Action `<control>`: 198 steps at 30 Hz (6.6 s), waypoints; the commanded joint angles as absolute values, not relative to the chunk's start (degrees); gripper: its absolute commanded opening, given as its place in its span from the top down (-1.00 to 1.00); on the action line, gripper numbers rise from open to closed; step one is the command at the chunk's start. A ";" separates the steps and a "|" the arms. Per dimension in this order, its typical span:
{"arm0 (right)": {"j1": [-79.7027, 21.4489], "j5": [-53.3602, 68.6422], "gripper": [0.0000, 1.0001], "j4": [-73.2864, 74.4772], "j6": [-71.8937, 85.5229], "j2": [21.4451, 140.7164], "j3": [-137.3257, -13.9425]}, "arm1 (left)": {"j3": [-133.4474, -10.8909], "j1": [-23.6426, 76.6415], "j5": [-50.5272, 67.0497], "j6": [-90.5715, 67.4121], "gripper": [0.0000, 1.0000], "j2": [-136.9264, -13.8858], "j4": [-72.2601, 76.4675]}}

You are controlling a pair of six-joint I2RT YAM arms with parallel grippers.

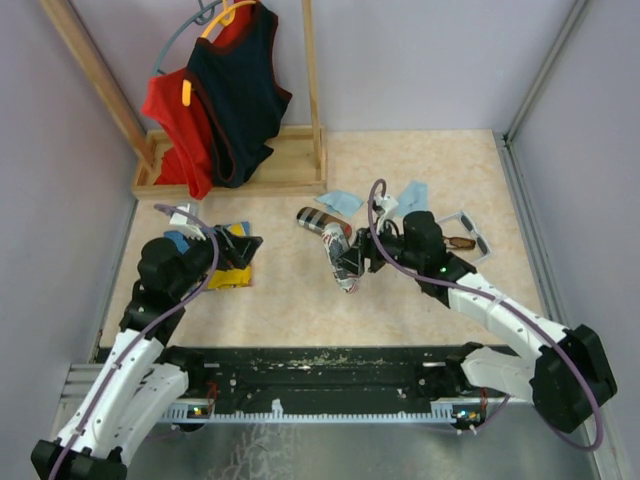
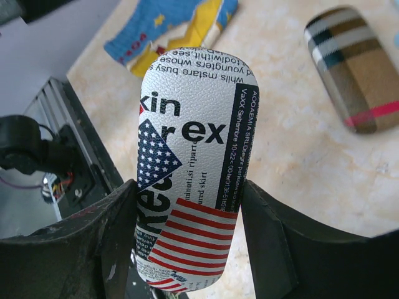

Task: Organize the sunglasses
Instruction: Pick up the sunglasses case from the center of the board, then open the sunglasses case, then place the sunglasses case at the center of the board.

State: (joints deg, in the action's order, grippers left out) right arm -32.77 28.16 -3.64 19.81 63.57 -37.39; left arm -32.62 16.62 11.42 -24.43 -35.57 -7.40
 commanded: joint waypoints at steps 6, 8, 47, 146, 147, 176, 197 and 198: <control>-33.23 27.38 1.00 -12.81 22.86 57.00 -41.53 | -33.87 16.35 30.12 -27.65 -0.99 -37.07 10.04; -33.24 28.79 1.00 -14.37 22.70 56.27 -41.49 | -33.76 16.35 32.99 -26.79 -1.00 -36.76 12.78; -40.77 43.01 1.00 -41.42 25.64 50.01 -43.21 | -39.67 38.95 44.21 -26.81 -0.99 -52.73 50.67; -62.28 -35.52 0.87 20.23 -18.50 76.12 -61.84 | -49.78 43.94 -28.24 -1.41 -0.99 -28.82 -13.18; -63.85 -39.05 0.86 19.59 -20.48 78.55 -62.09 | -49.60 43.94 -28.17 -1.29 -0.99 -28.15 -13.30; -73.32 -55.72 0.05 3.52 -39.43 106.61 -61.81 | -48.20 43.95 -26.31 -2.30 -0.99 -25.98 -15.93; -77.06 -52.95 -0.84 10.68 -29.58 104.91 -61.65 | -47.76 43.95 -26.48 -3.04 -0.99 -25.69 -16.00; -77.42 -52.21 -0.85 11.94 -28.38 104.36 -61.90 | -47.73 43.90 -26.40 -3.23 -0.99 -25.74 -16.00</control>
